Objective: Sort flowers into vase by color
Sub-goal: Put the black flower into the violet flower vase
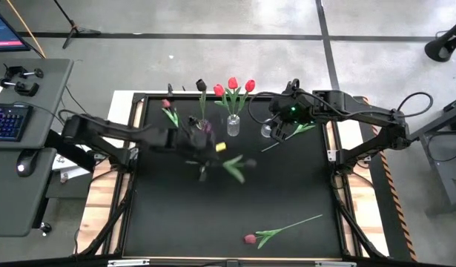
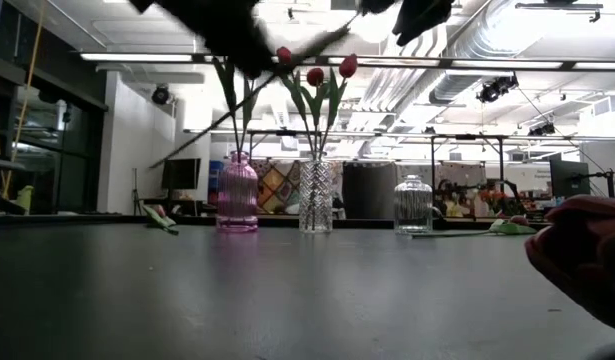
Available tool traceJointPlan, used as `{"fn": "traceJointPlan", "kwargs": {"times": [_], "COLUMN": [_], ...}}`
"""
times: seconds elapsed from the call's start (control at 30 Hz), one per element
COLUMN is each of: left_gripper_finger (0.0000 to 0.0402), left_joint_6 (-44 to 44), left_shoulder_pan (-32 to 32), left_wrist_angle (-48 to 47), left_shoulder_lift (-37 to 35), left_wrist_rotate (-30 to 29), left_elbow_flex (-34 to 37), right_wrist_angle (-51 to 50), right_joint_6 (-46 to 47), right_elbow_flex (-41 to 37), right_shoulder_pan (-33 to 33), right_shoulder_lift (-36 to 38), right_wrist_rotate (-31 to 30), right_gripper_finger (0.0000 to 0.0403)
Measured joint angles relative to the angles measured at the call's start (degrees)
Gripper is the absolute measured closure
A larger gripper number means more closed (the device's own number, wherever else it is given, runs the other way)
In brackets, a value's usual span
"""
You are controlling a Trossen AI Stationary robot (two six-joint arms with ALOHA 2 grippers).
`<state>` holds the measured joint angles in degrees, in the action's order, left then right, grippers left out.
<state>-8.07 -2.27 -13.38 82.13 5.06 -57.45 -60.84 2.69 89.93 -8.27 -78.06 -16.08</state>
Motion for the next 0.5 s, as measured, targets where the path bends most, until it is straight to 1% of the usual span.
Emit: {"fn": "traceJointPlan", "kwargs": {"times": [0.13,0.3,0.43,0.5], "left_gripper_finger": [0.0401,0.0401,0.0401,0.0401], "left_joint_6": [2.5,1.2,-0.1,-1.3], "left_shoulder_pan": [3.0,4.7,8.5,11.0], "left_wrist_angle": [8.2,18.7,21.4,21.2], "left_shoulder_lift": [-0.6,-0.7,-2.6,-4.9], "left_wrist_rotate": [4.0,4.8,3.4,3.1], "left_elbow_flex": [-5.6,-14.9,-21.7,-22.6], "right_wrist_angle": [0.4,0.9,1.4,1.4], "right_joint_6": [-0.6,-0.8,-0.1,-0.1], "right_elbow_flex": [0.0,0.0,0.0,0.0], "right_shoulder_pan": [0.0,-0.6,-1.2,-1.2], "right_shoulder_lift": [0.0,0.0,0.0,0.0], "right_wrist_rotate": [-1.7,-3.1,-2.9,-2.9], "right_gripper_finger": [0.0132,0.0132,0.0132,0.0132]}}
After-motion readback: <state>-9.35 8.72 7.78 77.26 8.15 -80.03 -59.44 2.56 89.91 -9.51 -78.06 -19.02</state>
